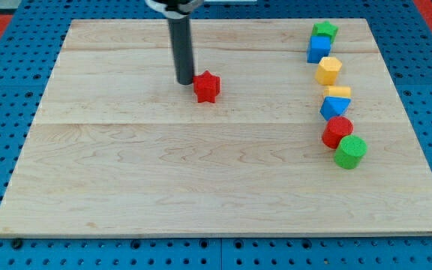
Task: Move the red star to the bottom right of the board
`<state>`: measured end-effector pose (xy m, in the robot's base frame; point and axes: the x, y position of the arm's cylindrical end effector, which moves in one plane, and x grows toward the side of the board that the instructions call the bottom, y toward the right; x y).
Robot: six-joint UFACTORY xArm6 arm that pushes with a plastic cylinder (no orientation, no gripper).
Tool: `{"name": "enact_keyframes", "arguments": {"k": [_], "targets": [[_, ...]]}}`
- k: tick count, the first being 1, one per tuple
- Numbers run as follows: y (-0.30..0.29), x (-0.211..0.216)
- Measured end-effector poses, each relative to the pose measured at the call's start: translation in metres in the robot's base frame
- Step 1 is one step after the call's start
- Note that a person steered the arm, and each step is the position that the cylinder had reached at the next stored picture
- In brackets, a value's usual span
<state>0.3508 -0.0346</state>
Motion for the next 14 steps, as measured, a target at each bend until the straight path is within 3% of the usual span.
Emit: {"name": "enact_keyframes", "arguments": {"k": [1, 3, 5, 6, 7, 8, 10, 11, 12, 13, 14], "targets": [[0.038, 0.018], [0.052, 0.123], [0.134, 0.185], [0.106, 0.226], [0.114, 0.234], [0.079, 0.219], [0.167, 0.244], [0.174, 0.252], [0.100, 0.252], [0.044, 0.212], [0.068, 0.172]]}}
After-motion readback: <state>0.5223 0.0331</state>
